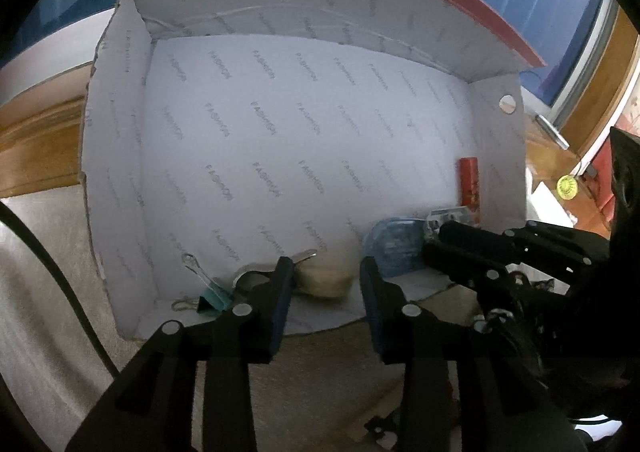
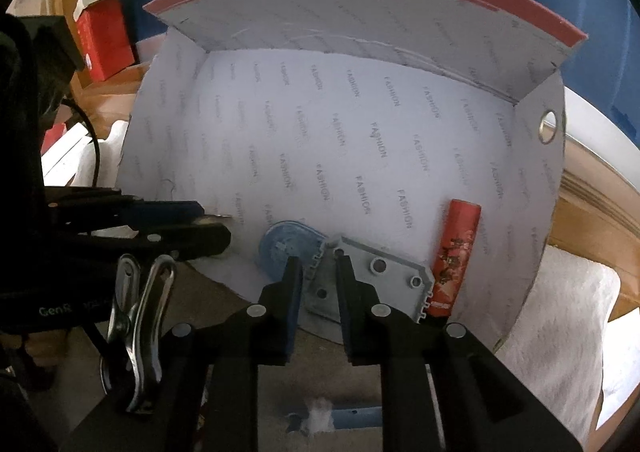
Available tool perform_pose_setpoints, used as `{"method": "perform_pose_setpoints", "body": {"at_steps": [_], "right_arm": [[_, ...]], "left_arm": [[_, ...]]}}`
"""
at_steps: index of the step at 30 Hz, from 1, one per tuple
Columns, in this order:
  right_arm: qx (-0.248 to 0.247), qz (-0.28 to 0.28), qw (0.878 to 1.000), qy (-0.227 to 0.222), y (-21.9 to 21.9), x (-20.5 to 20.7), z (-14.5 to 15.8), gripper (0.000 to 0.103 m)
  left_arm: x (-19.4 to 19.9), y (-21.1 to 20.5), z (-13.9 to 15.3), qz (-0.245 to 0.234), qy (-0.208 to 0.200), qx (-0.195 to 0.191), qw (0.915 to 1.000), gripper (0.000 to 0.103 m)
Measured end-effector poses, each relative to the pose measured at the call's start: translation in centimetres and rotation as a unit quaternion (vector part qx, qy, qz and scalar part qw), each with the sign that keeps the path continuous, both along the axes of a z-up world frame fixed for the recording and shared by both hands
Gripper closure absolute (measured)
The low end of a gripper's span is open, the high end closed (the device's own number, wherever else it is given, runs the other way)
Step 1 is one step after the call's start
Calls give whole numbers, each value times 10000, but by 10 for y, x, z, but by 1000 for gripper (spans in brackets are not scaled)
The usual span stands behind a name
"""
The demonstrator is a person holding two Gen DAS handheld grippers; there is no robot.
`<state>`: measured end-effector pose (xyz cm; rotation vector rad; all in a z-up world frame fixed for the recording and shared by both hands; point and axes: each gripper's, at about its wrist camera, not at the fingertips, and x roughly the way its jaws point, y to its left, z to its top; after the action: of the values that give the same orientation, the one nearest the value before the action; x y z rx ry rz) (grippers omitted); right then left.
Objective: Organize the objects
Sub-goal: 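Carry the beige disc and grey plate into the box with both tools, then open both tools to release the disc and plate in the box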
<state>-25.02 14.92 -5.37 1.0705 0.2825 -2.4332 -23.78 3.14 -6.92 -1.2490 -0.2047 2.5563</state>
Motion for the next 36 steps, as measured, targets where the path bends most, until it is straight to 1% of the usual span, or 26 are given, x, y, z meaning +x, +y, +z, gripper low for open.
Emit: {"method": "perform_pose_setpoints", "body": {"at_steps": [2,7,10,12,13,15,18,23,24,25,27,34,36], "right_arm": [[-105,-7,9999,66,2,2,5,84],[-164,25,9997,168,2,7,14,84],[-184,4,9997,136,8,9,15,78],[-172,-17,9998,136,5,8,17,71],[-165,-27,9998,146,13,11,17,70],[-141,-49,9997,176,12,15,19,64],[-114,-96,9997,212,14,18,21,57],[-37,-215,9994,264,18,23,27,50],[-35,-229,9994,274,19,24,28,49],[-33,-246,9993,288,20,25,29,48],[-27,-273,9991,308,22,27,31,47],[-94,-315,9985,432,25,43,43,47],[-97,-305,9982,501,26,50,49,47]], "left_arm": [[2,-2,2,-77,31,150,9999,63],[5,-2,8,-106,133,205,9996,62],[7,-4,10,-90,160,197,9996,62],[8,-6,11,-74,161,210,9996,62],[8,-6,11,-61,159,215,9996,62],[10,-7,13,-58,162,207,9996,62],[11,-4,15,-60,178,165,9997,62],[13,-1,19,-46,163,118,9998,61],[14,1,19,-42,174,103,9998,59],[15,2,21,-36,189,72,9998,56],[17,4,23,-18,248,3,9997,55],[31,4,38,-14,453,-141,9989,54],[38,3,44,30,538,-155,9984,52]]}}
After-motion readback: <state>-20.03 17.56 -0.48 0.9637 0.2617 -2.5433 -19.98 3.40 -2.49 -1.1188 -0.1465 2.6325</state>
